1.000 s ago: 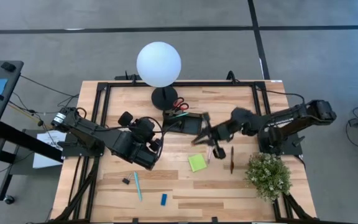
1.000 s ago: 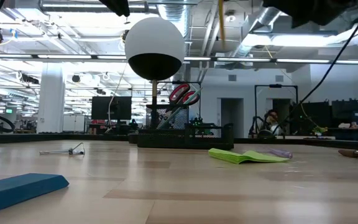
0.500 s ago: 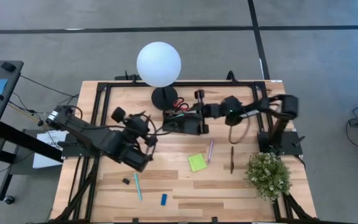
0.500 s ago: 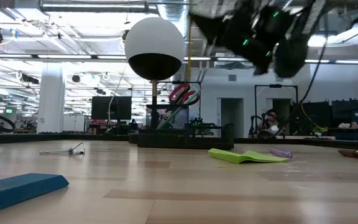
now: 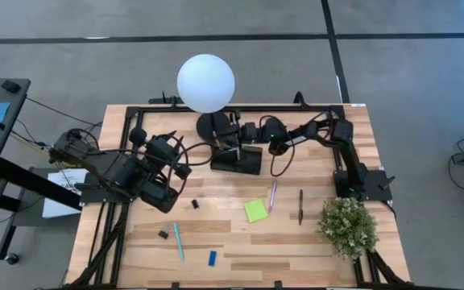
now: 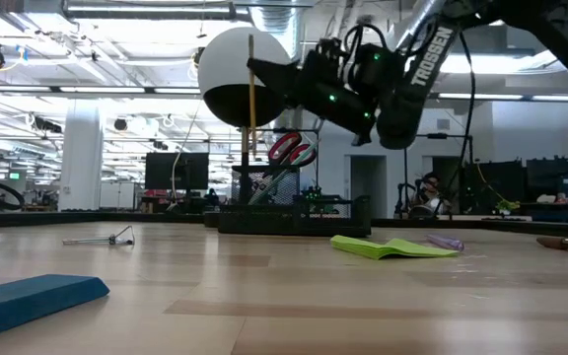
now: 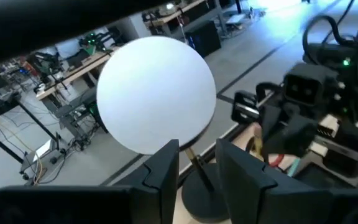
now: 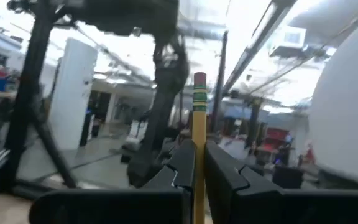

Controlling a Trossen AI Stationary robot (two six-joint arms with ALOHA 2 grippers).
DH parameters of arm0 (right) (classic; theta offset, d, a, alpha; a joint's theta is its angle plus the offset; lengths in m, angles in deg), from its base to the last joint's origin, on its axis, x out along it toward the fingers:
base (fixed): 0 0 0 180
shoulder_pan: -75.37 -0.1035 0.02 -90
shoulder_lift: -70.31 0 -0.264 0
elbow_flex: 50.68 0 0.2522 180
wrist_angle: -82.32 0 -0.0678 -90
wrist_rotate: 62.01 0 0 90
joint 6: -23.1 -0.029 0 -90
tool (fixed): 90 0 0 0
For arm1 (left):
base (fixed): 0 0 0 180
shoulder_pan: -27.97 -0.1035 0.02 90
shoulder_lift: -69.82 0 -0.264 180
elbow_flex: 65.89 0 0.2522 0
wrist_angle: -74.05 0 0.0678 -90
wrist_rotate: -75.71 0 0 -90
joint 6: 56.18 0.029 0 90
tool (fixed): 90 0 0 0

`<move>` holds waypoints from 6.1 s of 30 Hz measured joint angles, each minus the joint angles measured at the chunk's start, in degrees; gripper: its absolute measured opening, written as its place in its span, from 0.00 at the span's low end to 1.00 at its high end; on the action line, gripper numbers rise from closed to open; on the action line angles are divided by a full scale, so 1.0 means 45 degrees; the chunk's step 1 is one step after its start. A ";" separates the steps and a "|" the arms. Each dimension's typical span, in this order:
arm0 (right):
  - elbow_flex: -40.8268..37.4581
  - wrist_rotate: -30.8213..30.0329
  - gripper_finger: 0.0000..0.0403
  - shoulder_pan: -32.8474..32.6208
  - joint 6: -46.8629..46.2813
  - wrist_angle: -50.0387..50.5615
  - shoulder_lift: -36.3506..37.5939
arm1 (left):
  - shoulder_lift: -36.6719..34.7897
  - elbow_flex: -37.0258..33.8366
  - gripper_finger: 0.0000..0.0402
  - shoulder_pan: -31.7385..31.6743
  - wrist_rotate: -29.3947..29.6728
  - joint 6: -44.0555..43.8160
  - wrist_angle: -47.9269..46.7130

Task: Pick and place office supplies into organizer
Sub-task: Put the yellow pencil into the desk organizer, then put the black pen into the desk organizer

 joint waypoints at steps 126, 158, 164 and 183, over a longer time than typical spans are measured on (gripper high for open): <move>-0.8160 -0.6631 0.27 -0.4495 -0.4444 2.3982 1.5196 | 0.0038 -0.5838 0.25 0.1928 -0.4146 -0.7216 0.4017; -0.5785 -0.5424 0.27 -0.4857 -1.2278 2.9988 1.1789 | 0.0038 -0.5838 0.25 0.1923 -0.4163 -0.7207 0.4007; -0.5785 -0.4895 0.27 -0.5183 -1.3432 2.9836 1.0991 | 0.0038 -0.5838 0.25 0.1928 -0.4158 -0.6920 0.4007; -0.5780 -0.5042 0.27 -0.5358 -1.6353 2.9082 0.9908 | 0.0043 -0.5838 0.25 0.1923 -0.4085 -0.5646 0.3995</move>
